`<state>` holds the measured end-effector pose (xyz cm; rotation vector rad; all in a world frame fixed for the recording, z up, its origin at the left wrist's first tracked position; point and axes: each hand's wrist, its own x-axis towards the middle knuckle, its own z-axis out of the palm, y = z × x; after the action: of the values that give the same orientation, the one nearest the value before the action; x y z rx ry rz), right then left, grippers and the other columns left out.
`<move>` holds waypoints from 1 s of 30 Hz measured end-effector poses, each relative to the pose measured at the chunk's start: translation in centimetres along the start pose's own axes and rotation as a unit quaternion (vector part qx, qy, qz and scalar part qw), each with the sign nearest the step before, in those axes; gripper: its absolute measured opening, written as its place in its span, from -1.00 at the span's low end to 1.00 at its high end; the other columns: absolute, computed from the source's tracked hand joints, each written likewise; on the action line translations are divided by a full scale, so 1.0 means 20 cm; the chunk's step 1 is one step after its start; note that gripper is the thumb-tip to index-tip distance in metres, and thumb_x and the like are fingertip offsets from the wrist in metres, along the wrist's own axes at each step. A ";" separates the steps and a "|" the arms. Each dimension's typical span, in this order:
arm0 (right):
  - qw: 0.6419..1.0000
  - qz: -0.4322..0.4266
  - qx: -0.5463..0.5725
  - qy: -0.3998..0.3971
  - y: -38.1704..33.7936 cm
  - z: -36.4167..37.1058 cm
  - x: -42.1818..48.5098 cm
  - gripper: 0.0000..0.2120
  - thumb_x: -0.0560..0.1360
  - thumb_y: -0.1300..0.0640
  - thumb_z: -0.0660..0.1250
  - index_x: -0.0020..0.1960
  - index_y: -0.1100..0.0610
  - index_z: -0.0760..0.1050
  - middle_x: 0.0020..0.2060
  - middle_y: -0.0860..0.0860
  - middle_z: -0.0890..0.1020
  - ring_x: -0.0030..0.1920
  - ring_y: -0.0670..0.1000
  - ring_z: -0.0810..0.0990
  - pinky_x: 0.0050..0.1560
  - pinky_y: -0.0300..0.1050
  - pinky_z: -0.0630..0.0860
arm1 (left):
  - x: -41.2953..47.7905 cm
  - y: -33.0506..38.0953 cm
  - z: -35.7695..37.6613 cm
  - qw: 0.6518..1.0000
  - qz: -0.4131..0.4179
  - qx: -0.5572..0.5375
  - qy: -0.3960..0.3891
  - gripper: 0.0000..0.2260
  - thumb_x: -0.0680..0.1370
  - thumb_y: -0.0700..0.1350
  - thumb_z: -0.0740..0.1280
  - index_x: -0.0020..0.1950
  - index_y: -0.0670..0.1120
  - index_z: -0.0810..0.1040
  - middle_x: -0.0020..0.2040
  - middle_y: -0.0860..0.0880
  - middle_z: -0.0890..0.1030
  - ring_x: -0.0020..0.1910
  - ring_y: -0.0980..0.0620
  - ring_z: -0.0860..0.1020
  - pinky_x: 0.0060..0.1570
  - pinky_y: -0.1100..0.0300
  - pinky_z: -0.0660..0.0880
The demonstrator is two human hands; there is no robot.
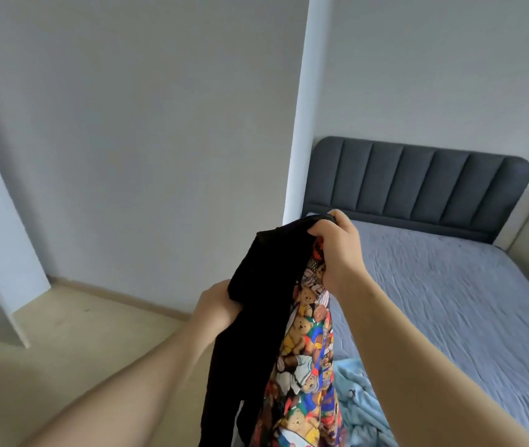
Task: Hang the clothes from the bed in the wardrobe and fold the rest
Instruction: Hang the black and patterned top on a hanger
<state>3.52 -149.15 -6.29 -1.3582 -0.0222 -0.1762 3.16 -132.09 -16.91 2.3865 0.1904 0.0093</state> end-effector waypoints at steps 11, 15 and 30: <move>0.970 0.071 -0.208 -0.099 0.15 0.03 0.05 -0.63 0.38 0.40 0.22 0.09 0.05 0.41 -0.24 0.04 0.47 -0.42 -0.02 0.39 -0.45 -0.22 0.34 | -0.02 -0.05 -0.29 0.940 -0.133 -0.313 0.036 -0.89 0.48 -0.29 0.28 -0.05 -0.12 0.54 -0.15 -0.17 0.57 -0.15 -0.12 0.55 -0.12 0.07 0.47; 0.930 0.087 -0.269 -0.236 0.27 0.20 0.03 -0.41 0.40 0.40 0.28 0.33 -0.01 0.28 -0.01 0.03 0.52 -0.28 -0.04 0.51 -0.38 -0.28 0.42 | -0.12 0.00 -0.43 0.909 -0.117 -0.399 0.028 -0.90 0.42 -0.29 0.42 -0.11 -0.17 0.56 -0.24 -0.13 0.61 -0.32 -0.04 0.61 -0.25 0.19 0.54; 0.846 0.088 -0.294 -0.436 0.60 1.39 -0.46 -0.87 0.44 0.19 0.32 -0.28 0.13 0.47 -0.42 -0.02 0.52 -0.44 -0.07 0.48 -0.45 -0.30 0.37 | -0.57 -0.72 -1.26 0.913 -0.177 -0.298 0.216 -0.89 0.40 -0.33 0.33 -0.12 -0.17 0.56 -0.21 -0.10 0.60 -0.26 -0.04 0.56 -0.24 0.22 0.46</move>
<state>-1.48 -118.70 -13.10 -1.9449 -0.6539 0.6597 -11.58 -106.15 -7.61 1.6839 0.7197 0.3756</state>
